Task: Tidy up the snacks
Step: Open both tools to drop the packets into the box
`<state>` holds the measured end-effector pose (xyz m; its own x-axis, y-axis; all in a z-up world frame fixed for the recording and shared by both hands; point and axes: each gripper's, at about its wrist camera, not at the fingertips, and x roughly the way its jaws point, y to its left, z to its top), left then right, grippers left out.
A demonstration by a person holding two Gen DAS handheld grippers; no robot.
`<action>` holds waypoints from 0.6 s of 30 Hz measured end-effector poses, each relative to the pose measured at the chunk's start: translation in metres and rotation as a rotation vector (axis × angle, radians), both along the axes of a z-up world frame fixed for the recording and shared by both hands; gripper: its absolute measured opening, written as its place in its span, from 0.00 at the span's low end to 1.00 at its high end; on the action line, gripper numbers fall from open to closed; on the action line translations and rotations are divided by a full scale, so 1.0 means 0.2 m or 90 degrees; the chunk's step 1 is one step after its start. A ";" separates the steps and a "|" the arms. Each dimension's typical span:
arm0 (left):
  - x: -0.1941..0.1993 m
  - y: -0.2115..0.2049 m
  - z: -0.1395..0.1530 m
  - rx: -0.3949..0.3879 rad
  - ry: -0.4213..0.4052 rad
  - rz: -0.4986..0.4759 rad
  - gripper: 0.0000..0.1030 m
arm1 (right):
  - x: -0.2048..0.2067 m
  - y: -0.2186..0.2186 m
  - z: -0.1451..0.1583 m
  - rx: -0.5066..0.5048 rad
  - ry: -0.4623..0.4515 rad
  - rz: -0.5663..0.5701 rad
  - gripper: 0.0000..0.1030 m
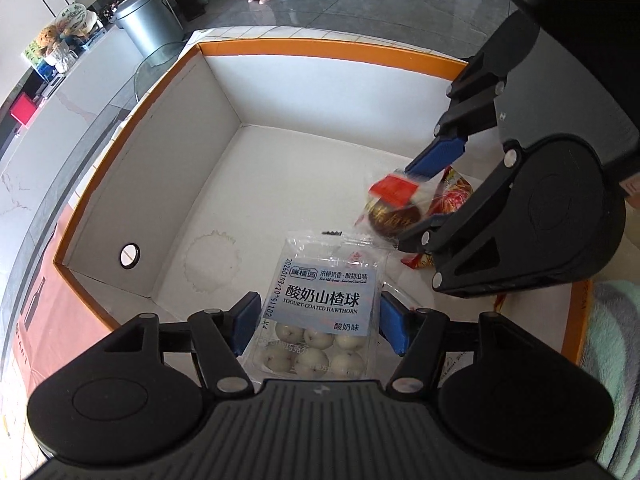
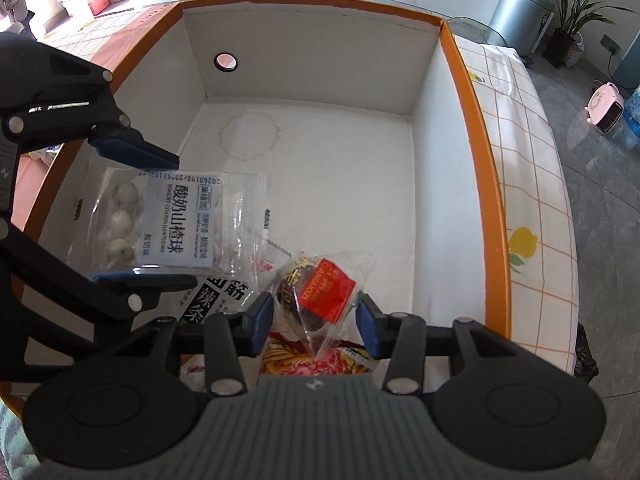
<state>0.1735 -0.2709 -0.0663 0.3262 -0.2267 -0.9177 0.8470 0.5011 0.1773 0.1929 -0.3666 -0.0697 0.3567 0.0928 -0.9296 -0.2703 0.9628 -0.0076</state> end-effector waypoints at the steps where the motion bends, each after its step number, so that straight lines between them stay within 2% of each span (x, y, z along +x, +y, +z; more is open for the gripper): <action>1: -0.01 0.00 0.00 0.001 0.000 0.000 0.75 | 0.01 0.00 0.00 0.000 0.001 -0.002 0.43; 7: -0.05 0.02 0.03 0.000 -0.018 -0.011 0.76 | 0.00 0.01 0.04 0.007 -0.003 -0.004 0.55; 14: -0.08 0.10 0.18 -0.040 -0.035 0.011 0.79 | -0.05 0.03 0.14 0.001 -0.027 -0.021 0.67; 18: -0.12 0.17 0.27 -0.074 -0.050 0.041 0.79 | -0.10 0.03 0.24 0.013 -0.046 -0.043 0.67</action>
